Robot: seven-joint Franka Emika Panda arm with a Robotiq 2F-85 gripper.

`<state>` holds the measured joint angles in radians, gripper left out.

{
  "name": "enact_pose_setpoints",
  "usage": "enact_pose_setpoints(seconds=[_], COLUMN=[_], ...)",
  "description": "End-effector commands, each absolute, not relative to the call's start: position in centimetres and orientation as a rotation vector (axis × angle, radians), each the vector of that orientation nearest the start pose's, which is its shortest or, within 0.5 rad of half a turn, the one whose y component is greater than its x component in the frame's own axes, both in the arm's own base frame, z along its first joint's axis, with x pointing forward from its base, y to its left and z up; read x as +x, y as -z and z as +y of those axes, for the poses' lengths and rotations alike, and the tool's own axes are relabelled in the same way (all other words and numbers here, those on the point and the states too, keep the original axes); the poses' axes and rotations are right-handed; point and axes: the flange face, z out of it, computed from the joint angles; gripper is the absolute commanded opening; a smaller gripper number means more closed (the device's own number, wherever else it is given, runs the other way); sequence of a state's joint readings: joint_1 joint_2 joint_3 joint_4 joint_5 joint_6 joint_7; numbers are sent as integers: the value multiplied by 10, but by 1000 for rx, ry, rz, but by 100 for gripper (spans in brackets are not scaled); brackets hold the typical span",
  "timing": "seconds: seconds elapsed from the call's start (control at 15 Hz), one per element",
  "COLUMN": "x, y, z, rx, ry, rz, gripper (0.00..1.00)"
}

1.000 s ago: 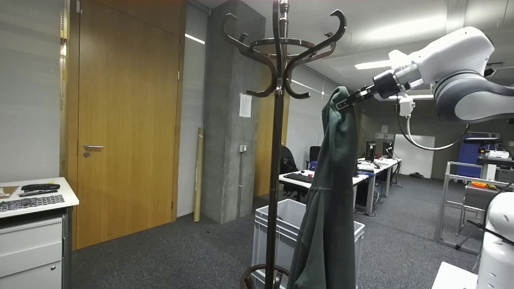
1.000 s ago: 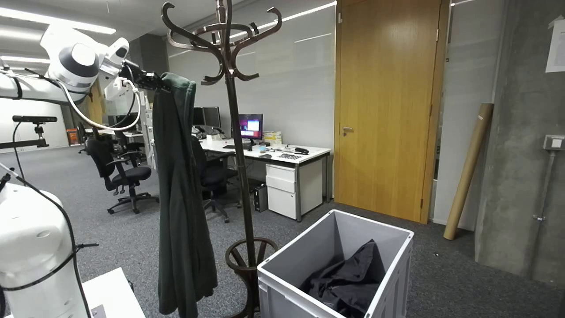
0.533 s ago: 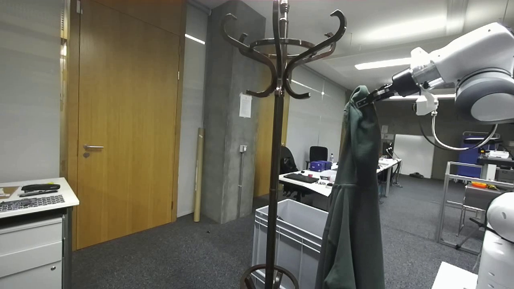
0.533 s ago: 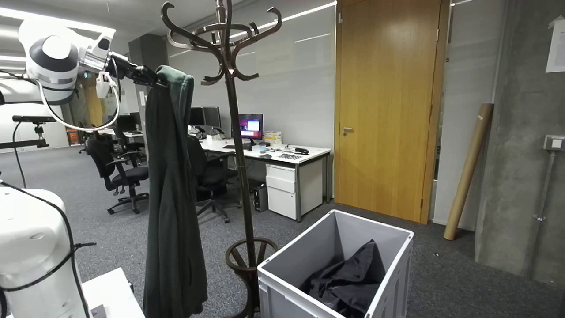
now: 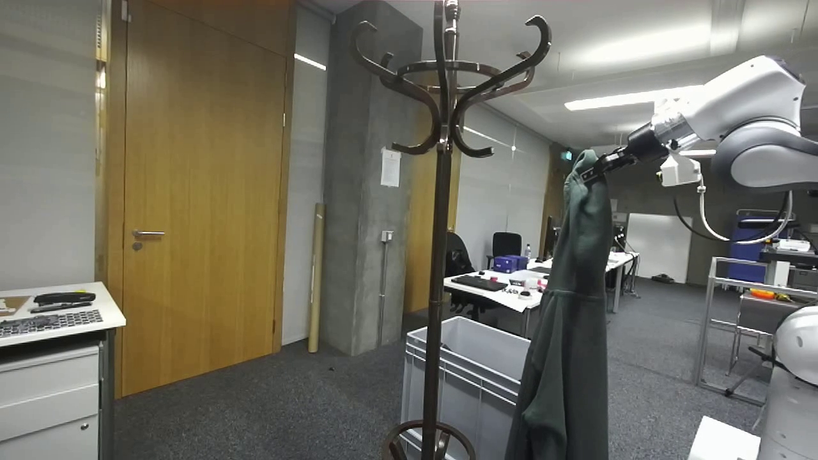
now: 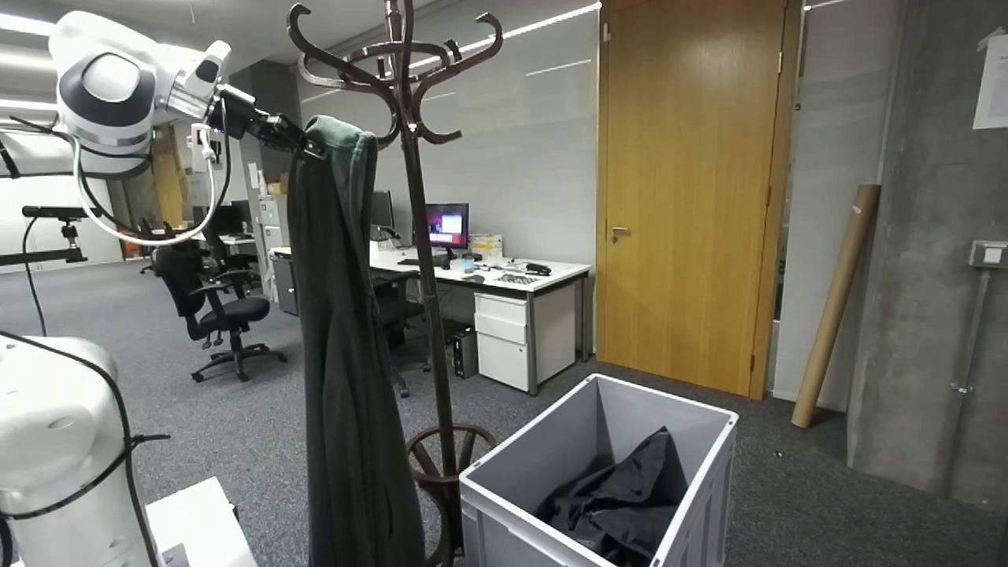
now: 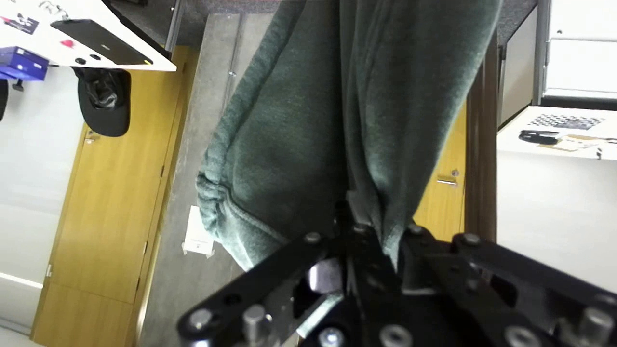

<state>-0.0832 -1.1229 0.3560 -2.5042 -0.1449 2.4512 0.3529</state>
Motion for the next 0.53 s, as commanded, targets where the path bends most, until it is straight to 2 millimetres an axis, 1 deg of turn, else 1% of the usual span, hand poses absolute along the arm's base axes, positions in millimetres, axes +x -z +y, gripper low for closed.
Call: enact_pose_setpoints(seconds=[0.0, 0.2, 0.33, 0.4, 0.47], x=[246, 260, 270, 276, 269], y=[-705, -701, -698, -695, -687], z=[99, 59, 39, 31, 41], rx=[-2848, -2862, -2867, -2869, -2902], ry=[1735, 1661, 1607, 1577, 1575], rz=[39, -13, -60, -85, -6], gripper=[2, 2, 2, 2, 9])
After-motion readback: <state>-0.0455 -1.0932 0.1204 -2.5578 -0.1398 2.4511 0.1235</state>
